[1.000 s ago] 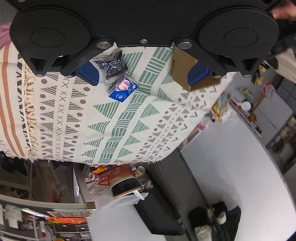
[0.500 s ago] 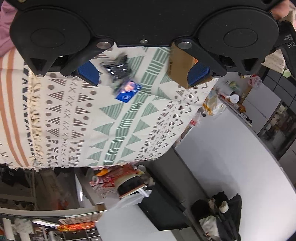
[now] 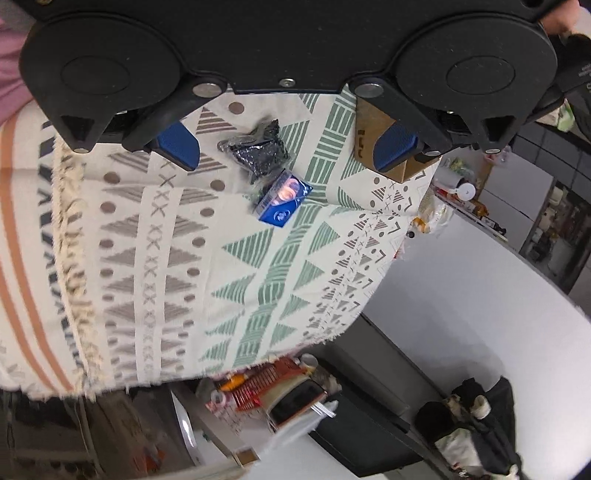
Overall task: Organize soft objects
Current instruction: 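Move both tools back toward the blue tissue pack and black bag, then grasp the blue Vinda tissue pack with the left tool while the right tool grasps the black bag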
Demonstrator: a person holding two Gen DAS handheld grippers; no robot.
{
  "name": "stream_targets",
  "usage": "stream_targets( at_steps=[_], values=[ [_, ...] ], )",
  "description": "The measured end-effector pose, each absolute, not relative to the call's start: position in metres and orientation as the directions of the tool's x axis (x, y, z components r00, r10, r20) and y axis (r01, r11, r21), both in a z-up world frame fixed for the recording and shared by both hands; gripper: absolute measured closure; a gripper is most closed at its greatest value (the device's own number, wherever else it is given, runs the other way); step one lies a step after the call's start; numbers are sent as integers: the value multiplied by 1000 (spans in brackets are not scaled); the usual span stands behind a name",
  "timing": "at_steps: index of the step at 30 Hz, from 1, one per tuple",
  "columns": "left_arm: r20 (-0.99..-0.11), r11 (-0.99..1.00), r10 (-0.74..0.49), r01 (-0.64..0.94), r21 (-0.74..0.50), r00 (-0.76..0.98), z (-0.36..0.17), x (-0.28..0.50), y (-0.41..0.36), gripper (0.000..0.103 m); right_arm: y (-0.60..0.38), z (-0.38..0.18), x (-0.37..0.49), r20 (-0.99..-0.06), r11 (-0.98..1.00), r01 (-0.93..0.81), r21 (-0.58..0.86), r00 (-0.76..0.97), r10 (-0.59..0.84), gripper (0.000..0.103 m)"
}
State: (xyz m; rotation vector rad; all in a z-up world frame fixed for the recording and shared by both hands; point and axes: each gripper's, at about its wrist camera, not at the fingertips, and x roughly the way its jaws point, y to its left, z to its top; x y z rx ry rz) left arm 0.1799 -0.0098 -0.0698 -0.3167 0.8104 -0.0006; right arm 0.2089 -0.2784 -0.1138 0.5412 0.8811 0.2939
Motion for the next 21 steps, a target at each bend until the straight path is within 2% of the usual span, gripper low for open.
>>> stream_targets(
  at_steps=[6, 16, 21],
  values=[
    [-740, 955, -117, -131, -267, 662, -88, 190, -18, 32, -277, -153, 224, -671, 782, 53, 621, 552, 495, 16],
    [-765, 948, -105, -170, -271, 636, -113, 212, -19, 32, -271, -210, 258, -672, 675, 203, 709, 482, 562, 19],
    [-774, 944, -91, -192, -267, 626, -125, 226, -19, 32, -268, -226, 271, -671, 655, 221, 723, 449, 589, 27]
  ],
)
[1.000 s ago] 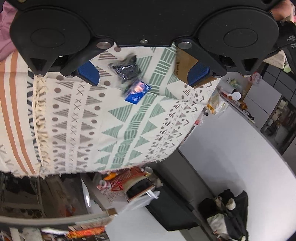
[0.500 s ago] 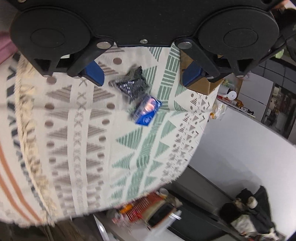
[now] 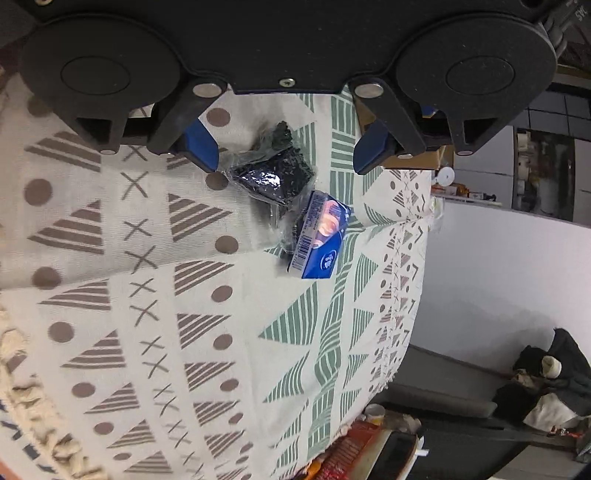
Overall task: Organize soft objects
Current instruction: 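Grasp the blue Vinda tissue pack with the left tool while the right tool grasps the black bag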
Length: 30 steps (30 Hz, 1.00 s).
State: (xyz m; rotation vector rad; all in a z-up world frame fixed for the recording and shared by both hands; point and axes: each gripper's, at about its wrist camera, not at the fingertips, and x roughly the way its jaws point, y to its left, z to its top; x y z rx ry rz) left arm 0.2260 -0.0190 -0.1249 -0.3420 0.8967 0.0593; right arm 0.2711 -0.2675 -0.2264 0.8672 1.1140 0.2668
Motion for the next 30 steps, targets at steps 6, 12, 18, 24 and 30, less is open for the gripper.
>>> stream_targets(
  at_steps=[6, 12, 18, 24, 30],
  values=[
    [-784, 945, -102, -187, -269, 612, -140, 244, -24, 32, -258, -243, 285, -692, 671, 224, 707, 415, 591, 36],
    [-800, 945, -109, -188, -268, 590, -157, 265, -32, 32, -258, -257, 291, -678, 651, 225, 724, 402, 615, 69],
    [-811, 964, -103, -144, -225, 576, -171, 284, -49, 32, -274, -258, 290, -665, 633, 250, 733, 460, 588, 70],
    [-823, 966, -112, -132, -220, 557, -184, 301, -62, 32, -294, -259, 286, -656, 615, 287, 735, 530, 537, 70],
    [-825, 980, -105, -82, -180, 556, -189, 314, -78, 32, -306, -258, 281, -674, 626, 321, 710, 568, 473, 69]
  ],
)
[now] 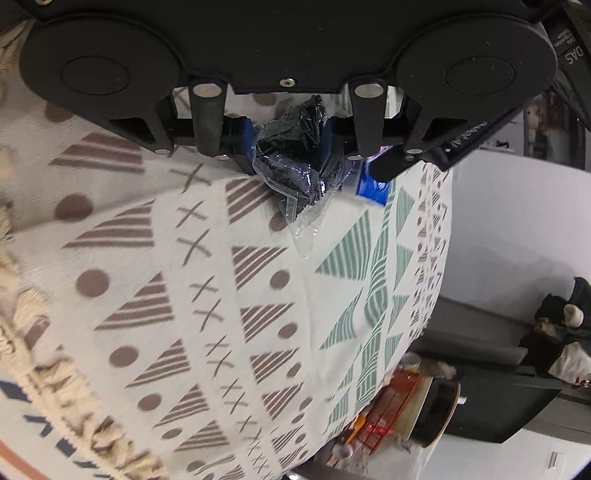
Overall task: Organize soft objects
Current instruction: 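Grasp the blue Vinda tissue pack with the left tool while the right tool grasps the black bag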
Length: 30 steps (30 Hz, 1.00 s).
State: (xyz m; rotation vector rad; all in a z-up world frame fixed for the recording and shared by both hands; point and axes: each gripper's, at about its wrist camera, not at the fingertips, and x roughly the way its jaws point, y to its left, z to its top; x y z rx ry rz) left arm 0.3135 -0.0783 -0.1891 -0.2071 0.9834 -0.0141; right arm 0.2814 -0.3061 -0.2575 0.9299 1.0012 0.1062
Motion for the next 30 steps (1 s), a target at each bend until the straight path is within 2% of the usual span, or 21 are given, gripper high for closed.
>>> stream_targets(
  at_steps=[6, 13, 24, 30],
  values=[
    [-836, 995, -90, 8, -101, 542, -200, 318, -92, 32, -317, -257, 279, -681, 617, 367, 696, 610, 405, 69],
    [-832, 995, -59, 96, -7, 552, -203, 322, -105, 32, -317, -260, 281, -679, 609, 369, 702, 605, 416, 69],
    [-834, 990, -44, 137, 39, 550, -215, 326, -114, 32, -316, -263, 283, -669, 601, 360, 714, 604, 434, 68],
    [-821, 995, -39, 95, 19, 569, -211, 318, -109, 39, -315, -261, 283, -669, 614, 346, 709, 605, 432, 68]
  ],
)
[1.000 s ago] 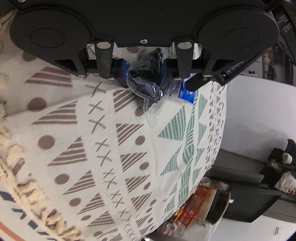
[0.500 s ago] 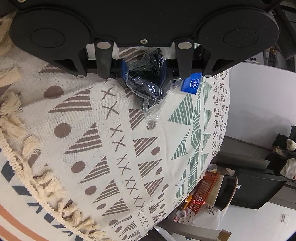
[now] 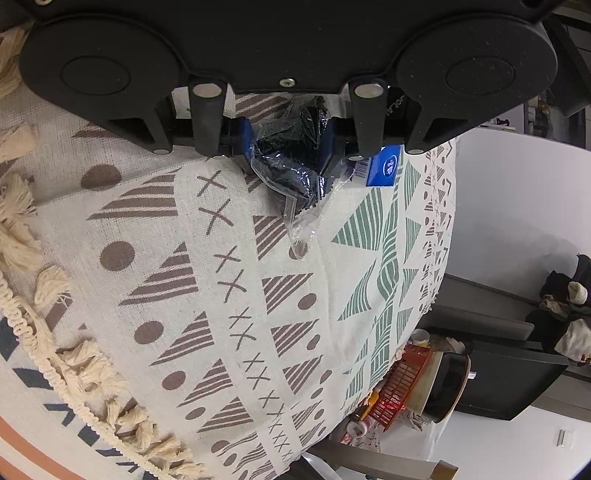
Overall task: Organize soft objects
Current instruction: 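Grasp the blue Vinda tissue pack with the left tool while the right tool grasps the black bag, then carry the tissue pack and black bag over the box with both tools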
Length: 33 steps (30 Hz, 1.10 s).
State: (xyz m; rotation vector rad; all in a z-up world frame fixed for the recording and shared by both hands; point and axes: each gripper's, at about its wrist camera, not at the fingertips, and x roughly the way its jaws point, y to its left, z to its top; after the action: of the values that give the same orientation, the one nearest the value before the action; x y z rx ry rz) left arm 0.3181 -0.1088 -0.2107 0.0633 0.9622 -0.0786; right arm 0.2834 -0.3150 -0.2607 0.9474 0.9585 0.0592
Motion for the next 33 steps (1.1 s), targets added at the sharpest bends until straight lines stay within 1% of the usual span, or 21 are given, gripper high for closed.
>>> stream_targets(
  at_steps=[8, 18, 24, 33],
  values=[
    [-811, 998, -54, 68, -17, 583, -192, 299, -104, 39, -311, -255, 280, -664, 628, 315, 712, 593, 456, 70],
    [-794, 998, -58, 25, -54, 605, -161, 266, -86, 39, -303, -231, 265, -637, 673, 238, 701, 634, 439, 77],
    [-771, 997, -66, 13, -75, 634, -139, 244, -75, 39, -305, -215, 253, -615, 666, 225, 711, 659, 434, 78],
    [-740, 994, -76, -4, -106, 668, -111, 211, -55, 39, -286, -179, 223, -583, 691, 157, 705, 684, 438, 78]
  ],
)
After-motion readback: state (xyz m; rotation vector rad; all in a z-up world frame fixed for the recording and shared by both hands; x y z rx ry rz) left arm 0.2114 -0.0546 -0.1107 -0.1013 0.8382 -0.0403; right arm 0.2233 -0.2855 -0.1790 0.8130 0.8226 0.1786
